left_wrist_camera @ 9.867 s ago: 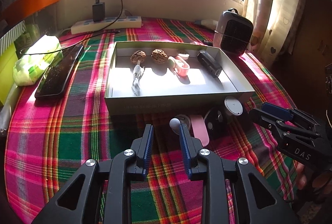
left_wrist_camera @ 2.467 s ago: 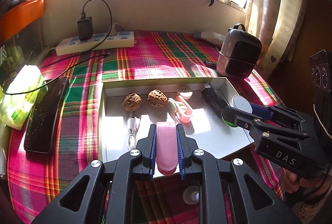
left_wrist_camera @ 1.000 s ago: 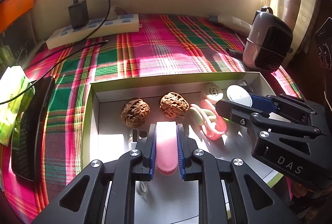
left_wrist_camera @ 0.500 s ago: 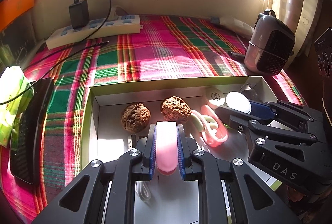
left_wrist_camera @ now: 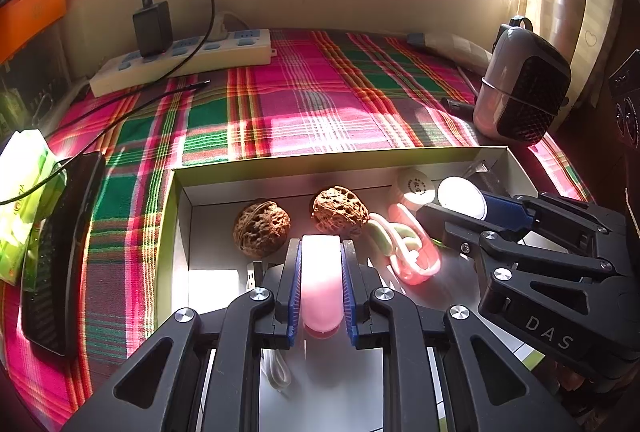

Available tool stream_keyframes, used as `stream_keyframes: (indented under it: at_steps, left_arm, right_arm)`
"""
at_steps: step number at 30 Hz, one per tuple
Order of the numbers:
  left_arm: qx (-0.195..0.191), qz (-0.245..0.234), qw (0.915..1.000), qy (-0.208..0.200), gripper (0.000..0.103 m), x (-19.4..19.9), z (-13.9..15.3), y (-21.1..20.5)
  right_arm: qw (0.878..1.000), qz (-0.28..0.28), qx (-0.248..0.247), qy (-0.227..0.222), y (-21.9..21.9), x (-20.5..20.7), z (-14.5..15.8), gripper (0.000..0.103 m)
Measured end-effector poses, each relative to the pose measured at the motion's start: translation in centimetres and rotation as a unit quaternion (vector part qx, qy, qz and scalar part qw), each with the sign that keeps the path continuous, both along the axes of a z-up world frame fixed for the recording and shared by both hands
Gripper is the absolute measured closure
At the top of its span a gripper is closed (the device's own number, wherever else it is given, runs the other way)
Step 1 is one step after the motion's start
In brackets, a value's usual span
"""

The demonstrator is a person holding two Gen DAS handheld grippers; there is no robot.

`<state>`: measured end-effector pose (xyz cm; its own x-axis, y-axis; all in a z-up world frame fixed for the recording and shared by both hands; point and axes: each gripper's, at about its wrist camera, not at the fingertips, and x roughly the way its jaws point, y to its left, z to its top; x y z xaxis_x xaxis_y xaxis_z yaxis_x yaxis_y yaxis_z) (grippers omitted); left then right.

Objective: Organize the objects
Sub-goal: 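Open the left tool to drop the pink item while the right tool releases the tin, then withdraw both tools from the box toward the white knob item and black disc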

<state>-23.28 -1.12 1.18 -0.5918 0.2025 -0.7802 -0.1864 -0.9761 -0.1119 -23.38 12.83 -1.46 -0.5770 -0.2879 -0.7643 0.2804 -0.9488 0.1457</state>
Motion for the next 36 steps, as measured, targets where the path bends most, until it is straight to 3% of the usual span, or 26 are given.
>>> stream_keyframes:
  at_steps: [9, 11, 36]
  left_arm:
    - [0.003, 0.001, 1.0000, -0.001, 0.080, 0.0, 0.0, 0.1]
    - [0.002, 0.001, 1.0000, -0.001, 0.077, 0.1, 0.0, 0.1]
    - [0.006, 0.012, 0.9999, 0.010, 0.076, 2.2, 1.2, -0.5]
  right_arm:
    - [1.000, 0.002, -0.001, -0.001, 0.0, 0.1, 0.0, 0.067]
    - [1.000, 0.000, -0.001, 0.000, 0.1, 0.1, 0.1, 0.062]
    - [1.000, -0.017, -0.007, 0.017, 0.8, 2.2, 1.3, 0.061]
